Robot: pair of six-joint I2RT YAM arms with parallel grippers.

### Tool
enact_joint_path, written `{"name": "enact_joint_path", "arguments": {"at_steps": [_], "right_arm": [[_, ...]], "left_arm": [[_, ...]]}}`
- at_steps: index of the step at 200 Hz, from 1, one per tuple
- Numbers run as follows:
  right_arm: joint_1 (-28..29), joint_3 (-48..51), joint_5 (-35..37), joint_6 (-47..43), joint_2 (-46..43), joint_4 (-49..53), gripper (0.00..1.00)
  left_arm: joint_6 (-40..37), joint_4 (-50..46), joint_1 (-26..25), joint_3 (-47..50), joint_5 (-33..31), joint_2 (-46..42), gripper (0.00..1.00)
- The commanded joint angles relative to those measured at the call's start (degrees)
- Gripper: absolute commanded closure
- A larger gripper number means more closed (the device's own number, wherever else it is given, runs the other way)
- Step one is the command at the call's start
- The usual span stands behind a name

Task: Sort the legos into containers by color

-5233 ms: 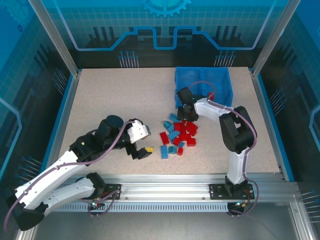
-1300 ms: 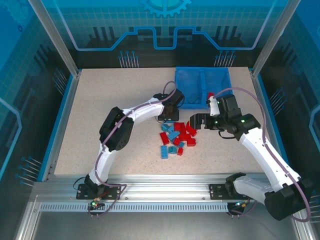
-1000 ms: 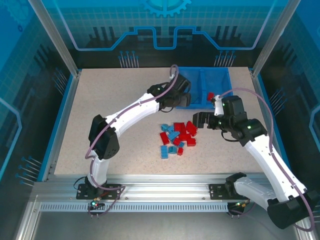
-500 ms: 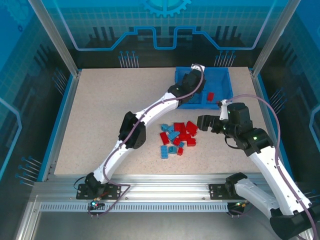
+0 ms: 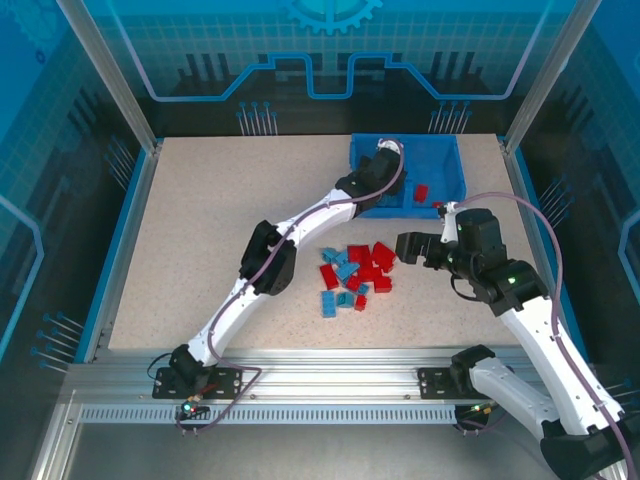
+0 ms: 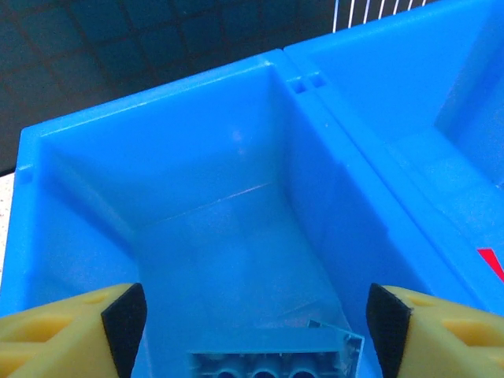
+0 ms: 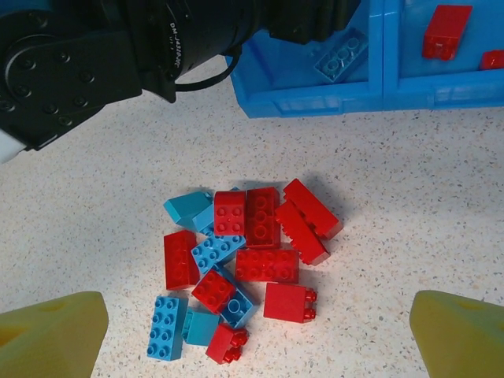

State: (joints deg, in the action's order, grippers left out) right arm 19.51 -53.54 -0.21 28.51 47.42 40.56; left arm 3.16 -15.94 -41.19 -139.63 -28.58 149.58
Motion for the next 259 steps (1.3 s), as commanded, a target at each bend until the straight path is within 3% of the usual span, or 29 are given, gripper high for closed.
{"name": "enact_joint_path", "arguments": {"at_steps": [1, 29, 71, 95, 114, 138, 168, 180, 194, 220, 259], "right_arm": [[0.4, -0.8, 0.6, 1.0, -0.3, 0.5, 0.00], [0.4, -1.0, 0.4, 1.2, 0.2, 0.3, 0.00], [0.4, 0.1, 0.6, 0.9, 3.2, -0.7, 0.00], [0.7, 0.2, -1.3, 1.1, 8.4, -2.3, 0.00], [2.0, 0.1, -5.2, 1.2, 14.0, -4.9, 0.01], [6.1, -1.5, -4.9, 1.0, 22.0, -7.2, 0.03], [9.2, -4.1, -4.2, -0.1, 32.5, -10.5, 0.14], [9.7, -5.0, -4.9, -0.2, 36.6, -12.2, 0.21], [10.4, -6.7, -5.8, 0.0, 41.2, -13.6, 0.25], [11.4, -10.0, -5.6, 0.3, 48.3, -14.7, 0.29], [12.3, -13.7, -5.0, 0.9, 54.9, -14.6, 0.38]], "left_arm": [[1.1, 2.6, -0.6, 1.1, 1.0, -7.6, 0.20], [3.2, 1.5, -0.9, 5.6, 0.7, -15.7, 0.21], [7.5, 13.8, -1.5, 39.5, 6.6, -42.9, 0.22], [6.2, 14.6, -2.5, 55.6, 11.6, -58.9, 0.21], [3.2, 12.2, -3.4, 65.3, 13.1, -71.1, 0.21], [-1.2, 5.5, -3.7, 74.5, 15.9, -85.6, 0.20], [-15.4, -5.7, -3.7, 83.4, 29.5, -99.6, 0.14], [-23.9, -11.2, -3.7, 86.5, 35.7, -103.6, 0.08], [-30.5, -14.3, -3.7, 90.1, 38.5, -107.2, 0.02], [-33.1, -11.8, -3.7, 95.6, 38.0, -110.7, 0.01], [-36.1, -14.2, -3.7, 95.1, 36.1, -108.9, 0.01]]}}
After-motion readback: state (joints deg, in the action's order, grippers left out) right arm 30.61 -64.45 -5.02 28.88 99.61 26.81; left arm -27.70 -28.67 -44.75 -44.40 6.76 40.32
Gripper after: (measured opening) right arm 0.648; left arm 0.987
